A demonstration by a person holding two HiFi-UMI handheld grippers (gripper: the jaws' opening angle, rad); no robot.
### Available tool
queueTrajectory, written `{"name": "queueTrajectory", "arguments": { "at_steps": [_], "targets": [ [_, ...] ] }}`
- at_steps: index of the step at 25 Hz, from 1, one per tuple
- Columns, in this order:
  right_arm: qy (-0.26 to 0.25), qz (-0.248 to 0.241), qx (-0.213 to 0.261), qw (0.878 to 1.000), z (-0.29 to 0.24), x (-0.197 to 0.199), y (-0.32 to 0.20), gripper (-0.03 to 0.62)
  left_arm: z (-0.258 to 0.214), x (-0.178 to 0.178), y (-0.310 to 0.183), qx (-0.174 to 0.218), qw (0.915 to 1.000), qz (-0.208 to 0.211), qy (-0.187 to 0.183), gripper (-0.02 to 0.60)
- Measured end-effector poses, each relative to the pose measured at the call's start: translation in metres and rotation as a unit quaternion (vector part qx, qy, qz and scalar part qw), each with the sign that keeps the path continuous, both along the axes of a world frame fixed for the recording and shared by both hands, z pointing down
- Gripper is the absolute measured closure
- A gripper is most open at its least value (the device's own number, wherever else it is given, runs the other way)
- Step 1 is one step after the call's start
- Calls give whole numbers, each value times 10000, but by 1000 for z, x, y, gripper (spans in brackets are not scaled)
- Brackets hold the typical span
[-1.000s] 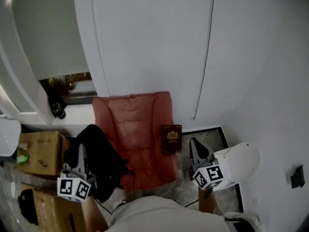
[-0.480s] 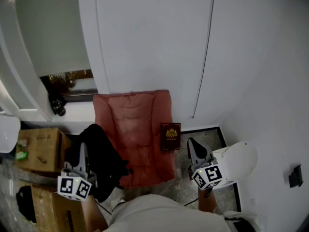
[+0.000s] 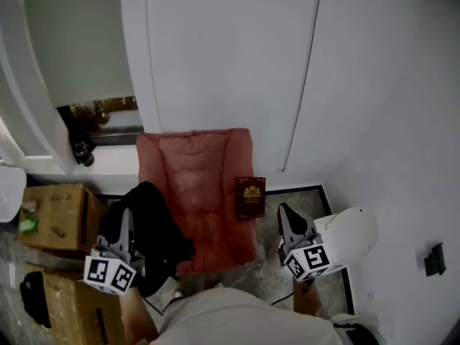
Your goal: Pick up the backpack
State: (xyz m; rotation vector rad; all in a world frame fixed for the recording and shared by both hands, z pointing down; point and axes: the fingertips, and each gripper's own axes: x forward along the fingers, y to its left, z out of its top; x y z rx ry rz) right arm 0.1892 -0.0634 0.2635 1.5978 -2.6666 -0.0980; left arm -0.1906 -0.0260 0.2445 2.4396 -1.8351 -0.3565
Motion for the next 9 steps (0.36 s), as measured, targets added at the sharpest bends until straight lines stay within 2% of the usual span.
{"name": "queueTrajectory", "arguments": {
  "at_steps": [3,9],
  "targets": [
    [4,20,10,10000,-1,-2,3,574,-2,-3,1,6,9999,11,147,561],
    [-2,93,-35,10000,2,0,6,574,1,1,-2,-44,9997,162,205,561]
  ]
}}
